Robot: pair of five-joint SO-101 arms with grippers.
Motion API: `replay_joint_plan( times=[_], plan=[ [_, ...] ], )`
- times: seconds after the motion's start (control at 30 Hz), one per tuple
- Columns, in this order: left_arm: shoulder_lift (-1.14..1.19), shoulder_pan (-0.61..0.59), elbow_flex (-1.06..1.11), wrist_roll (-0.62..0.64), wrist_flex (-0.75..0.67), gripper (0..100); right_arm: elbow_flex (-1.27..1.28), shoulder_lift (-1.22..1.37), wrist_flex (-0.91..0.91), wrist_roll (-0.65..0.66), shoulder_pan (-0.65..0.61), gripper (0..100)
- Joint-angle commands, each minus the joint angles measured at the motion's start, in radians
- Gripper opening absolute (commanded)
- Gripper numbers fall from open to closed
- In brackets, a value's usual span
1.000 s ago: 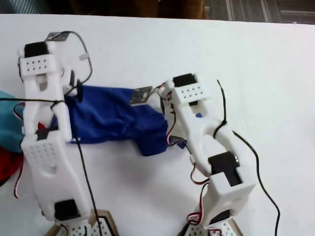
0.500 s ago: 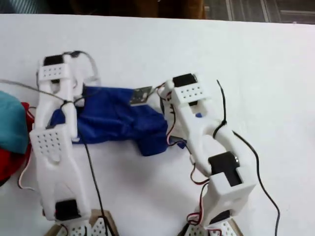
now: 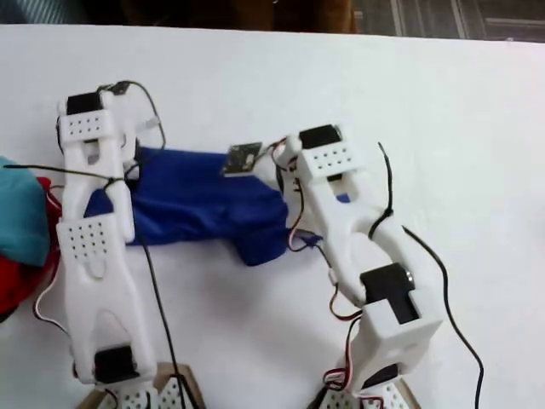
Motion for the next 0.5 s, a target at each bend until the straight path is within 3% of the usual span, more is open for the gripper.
replay_joint_plan(
  times=[0.0, 0.4, 0.47],
  plan=[
    [0.005, -0.025, -0.024, 0.0, 0.009, 2, -0.069, -0.048, -0.008, 0.003, -0.001, 1.9],
    [0.006, -0.025, -0.024, -0.002, 0.009, 2, -0.1, 0.122, -0.096, -0.002, -0.021, 1.9],
    [0.006, -0.025, -0.024, -0.002, 0.011, 2, -0.153, 0.14, -0.094, -0.063, -0.022, 1.9]
  ],
)
